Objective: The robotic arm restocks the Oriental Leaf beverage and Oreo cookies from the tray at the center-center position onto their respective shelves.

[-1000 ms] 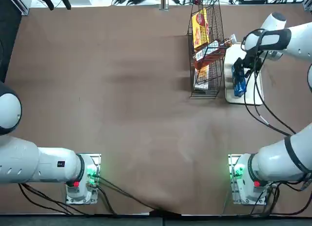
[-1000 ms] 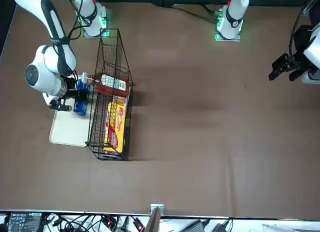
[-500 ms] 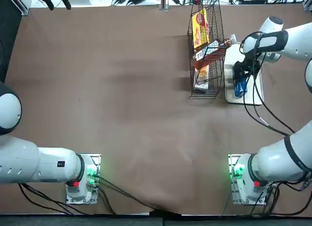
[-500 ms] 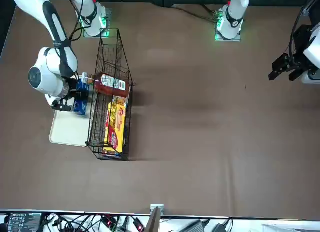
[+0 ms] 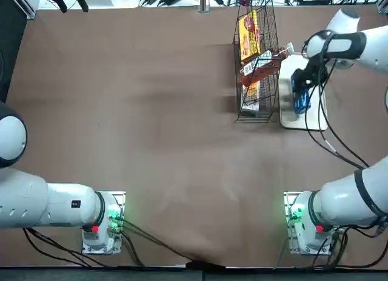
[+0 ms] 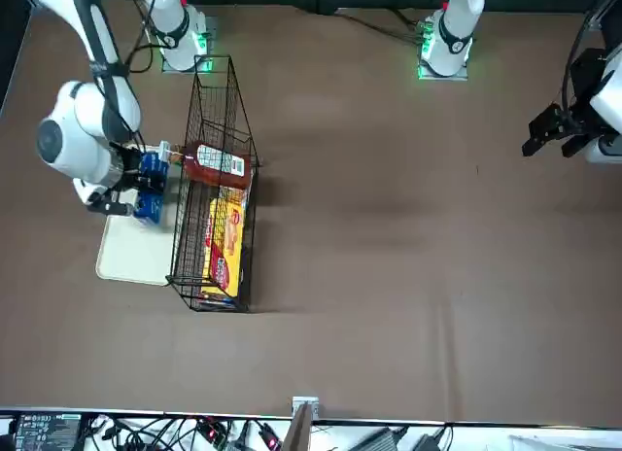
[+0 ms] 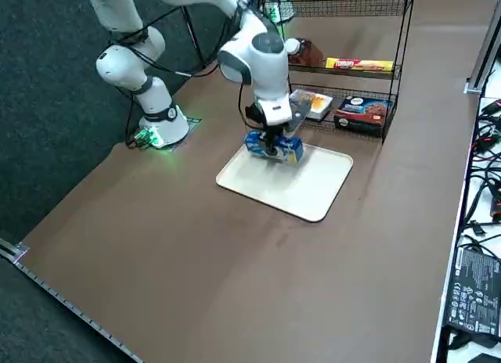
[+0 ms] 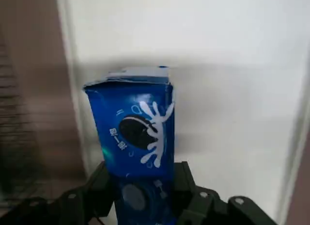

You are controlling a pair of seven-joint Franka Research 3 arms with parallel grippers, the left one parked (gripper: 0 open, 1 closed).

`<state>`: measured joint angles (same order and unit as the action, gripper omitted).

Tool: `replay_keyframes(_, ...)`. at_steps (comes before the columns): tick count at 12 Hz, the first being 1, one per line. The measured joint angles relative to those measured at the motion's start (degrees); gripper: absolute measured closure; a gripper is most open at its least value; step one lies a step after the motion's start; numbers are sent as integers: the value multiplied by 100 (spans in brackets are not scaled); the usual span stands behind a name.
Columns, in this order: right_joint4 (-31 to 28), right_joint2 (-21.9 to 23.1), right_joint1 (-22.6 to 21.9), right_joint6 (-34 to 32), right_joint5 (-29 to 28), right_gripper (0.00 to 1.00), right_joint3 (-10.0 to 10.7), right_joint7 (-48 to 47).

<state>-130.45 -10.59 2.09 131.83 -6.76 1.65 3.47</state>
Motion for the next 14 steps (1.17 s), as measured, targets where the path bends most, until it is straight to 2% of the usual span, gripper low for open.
replay_keyframes(3,524,725,59,-1139,2,40,53,0)
replay_keyframes(7,1681,1718,138,-3055,5,39,71,-86)
replay_keyframes(9,2290,1998,131,-3806,-9,39,15,-236)
replay_keyframes(10,2856,2087,116,-4280,-168,39,-114,-459)
replay_keyframes(14,3538,2019,27,-4478,-847,39,-449,-1418)
